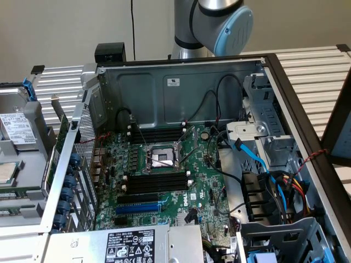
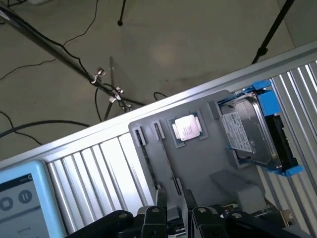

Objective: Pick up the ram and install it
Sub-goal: 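Reach for the ram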

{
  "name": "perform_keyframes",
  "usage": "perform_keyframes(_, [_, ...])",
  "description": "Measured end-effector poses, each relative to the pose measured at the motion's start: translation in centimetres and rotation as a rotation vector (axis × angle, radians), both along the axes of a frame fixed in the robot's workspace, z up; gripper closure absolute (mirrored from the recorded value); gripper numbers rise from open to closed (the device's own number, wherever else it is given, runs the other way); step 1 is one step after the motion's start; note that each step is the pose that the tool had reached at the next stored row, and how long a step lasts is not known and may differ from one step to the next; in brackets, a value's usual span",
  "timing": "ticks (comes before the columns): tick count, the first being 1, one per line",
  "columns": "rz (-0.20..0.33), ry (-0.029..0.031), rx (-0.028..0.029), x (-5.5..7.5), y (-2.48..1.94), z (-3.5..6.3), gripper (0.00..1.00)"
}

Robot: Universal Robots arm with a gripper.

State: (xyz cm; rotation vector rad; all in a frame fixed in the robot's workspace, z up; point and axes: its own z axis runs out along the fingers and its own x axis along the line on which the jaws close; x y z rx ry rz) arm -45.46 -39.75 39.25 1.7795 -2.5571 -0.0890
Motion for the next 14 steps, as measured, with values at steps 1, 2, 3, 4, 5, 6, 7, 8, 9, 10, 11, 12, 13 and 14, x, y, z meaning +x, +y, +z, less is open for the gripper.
perform_keyframes(1, [0.018,0.0000,0.0000,0.00,0.00,0.00,0.73])
perform_keyframes(2, [0.036,0.0000,0.0000,0.00,0.00,-0.01,0.73])
perform_keyframes(3, [0.054,0.0000,0.0000,0.00,0.00,-0.01,0.73])
perform_keyframes(4, [0.072,-0.0001,0.0000,0.00,0.00,-0.02,0.73])
perform_keyframes(5, [0.090,-0.0001,0.0000,0.00,0.00,-0.02,0.73])
perform_keyframes(6, [0.109,0.0000,0.0000,0.00,0.00,-0.02,0.73])
perform_keyframes(7, [0.127,0.0000,0.0000,0.00,0.00,-0.03,0.73])
perform_keyframes(8, [0.145,0.0000,0.0000,0.00,0.00,-0.03,0.73])
perform_keyframes(9, [0.163,0.0000,0.0000,0.00,0.00,-0.03,0.73])
perform_keyframes(10, [0.181,0.0000,0.0000,0.00,0.00,-0.04,0.73])
perform_keyframes(11, [0.199,0.0000,0.0000,0.00,0.00,-0.04,0.73])
perform_keyframes(12, [0.218,0.0000,0.0000,0.00,0.00,-0.05,0.73])
perform_keyframes(13, [0.237,0.0000,0.0000,0.00,0.00,-0.05,0.73])
perform_keyframes(14, [0.255,0.0001,0.0000,0.00,0.00,-0.05,0.73])
